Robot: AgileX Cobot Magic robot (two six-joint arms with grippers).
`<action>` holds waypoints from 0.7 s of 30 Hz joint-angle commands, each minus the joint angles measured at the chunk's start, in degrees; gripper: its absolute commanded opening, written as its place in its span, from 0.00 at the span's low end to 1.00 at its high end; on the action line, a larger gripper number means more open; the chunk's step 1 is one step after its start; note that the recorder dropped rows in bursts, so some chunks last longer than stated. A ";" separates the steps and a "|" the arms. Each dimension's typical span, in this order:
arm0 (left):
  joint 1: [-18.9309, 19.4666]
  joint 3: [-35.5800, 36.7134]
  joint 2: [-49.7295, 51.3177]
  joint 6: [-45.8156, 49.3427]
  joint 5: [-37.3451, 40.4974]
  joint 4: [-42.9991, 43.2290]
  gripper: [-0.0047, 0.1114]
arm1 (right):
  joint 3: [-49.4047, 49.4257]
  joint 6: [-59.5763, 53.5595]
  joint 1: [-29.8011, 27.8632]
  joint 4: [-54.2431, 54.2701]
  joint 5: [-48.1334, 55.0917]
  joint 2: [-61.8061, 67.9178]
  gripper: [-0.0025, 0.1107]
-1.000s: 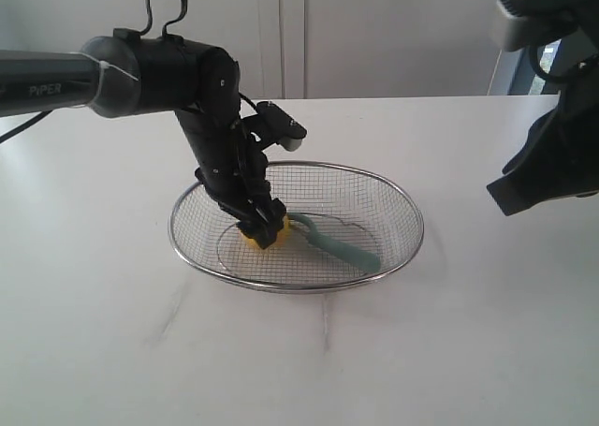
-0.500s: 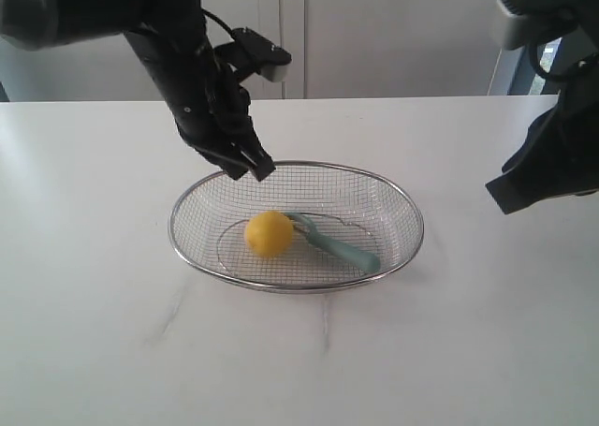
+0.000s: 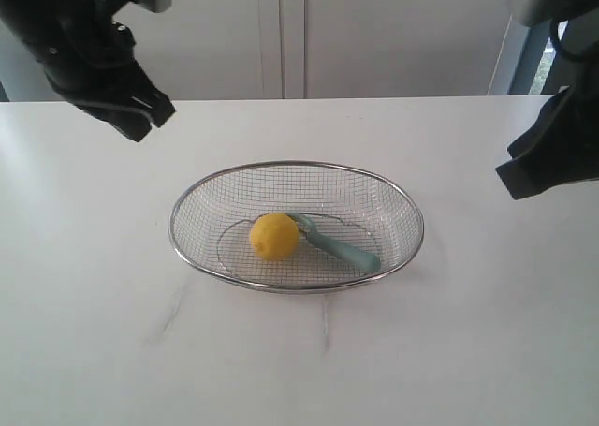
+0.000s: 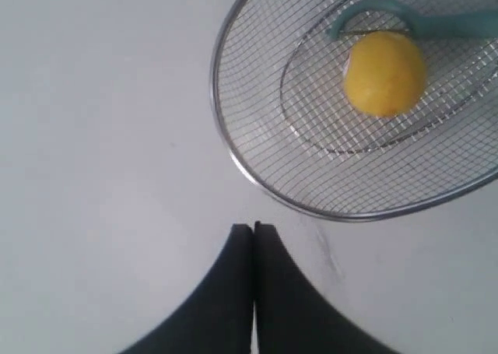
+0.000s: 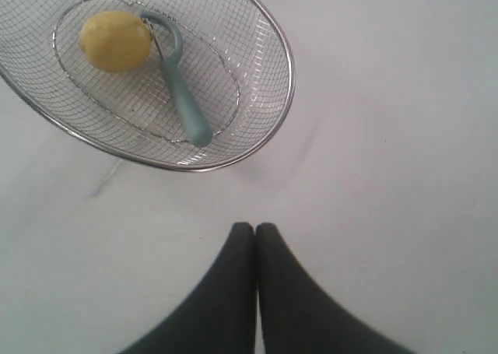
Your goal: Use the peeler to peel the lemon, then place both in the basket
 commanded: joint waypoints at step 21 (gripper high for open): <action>2.91 13.58 -28.56 -0.88 2.96 -0.67 0.04 | 0.21 0.23 -0.43 0.11 -2.69 -3.76 0.02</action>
